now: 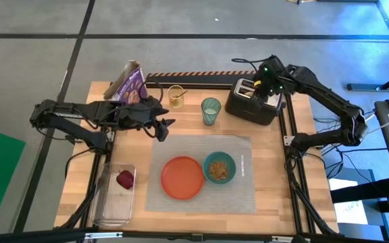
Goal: Arrange a breakfast setting
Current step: Put the toasted bagel on the plate from the toaster
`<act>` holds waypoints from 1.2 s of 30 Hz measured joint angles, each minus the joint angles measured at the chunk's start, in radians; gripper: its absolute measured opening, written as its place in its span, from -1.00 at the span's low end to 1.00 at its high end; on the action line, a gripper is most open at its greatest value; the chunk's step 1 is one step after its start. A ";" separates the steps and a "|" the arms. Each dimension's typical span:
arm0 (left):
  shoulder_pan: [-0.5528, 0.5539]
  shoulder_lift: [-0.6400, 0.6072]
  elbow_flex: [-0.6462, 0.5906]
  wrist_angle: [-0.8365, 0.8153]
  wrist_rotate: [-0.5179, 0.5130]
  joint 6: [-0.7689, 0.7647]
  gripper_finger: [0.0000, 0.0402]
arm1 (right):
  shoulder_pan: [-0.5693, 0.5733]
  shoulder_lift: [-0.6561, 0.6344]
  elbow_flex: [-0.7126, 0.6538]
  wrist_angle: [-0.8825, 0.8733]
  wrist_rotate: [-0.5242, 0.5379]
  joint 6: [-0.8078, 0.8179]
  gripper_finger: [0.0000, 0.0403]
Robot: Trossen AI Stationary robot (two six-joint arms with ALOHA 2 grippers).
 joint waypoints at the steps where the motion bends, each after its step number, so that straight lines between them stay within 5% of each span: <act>1: -0.002 0.000 0.000 0.001 -0.011 0.000 0.14 | 0.000 0.000 0.000 0.000 0.002 -0.002 -0.31; 11: -0.002 0.000 0.000 0.007 -0.041 -0.010 0.14 | 0.002 0.000 0.000 0.026 0.013 0.055 -0.06; 17: -0.001 0.000 0.000 0.152 0.022 0.111 0.15 | 0.002 -0.001 0.000 0.004 0.011 0.023 0.05; 36: -0.021 0.000 0.000 0.243 0.005 0.053 0.15 | -0.045 -0.001 -0.133 0.087 -0.083 -0.103 -0.42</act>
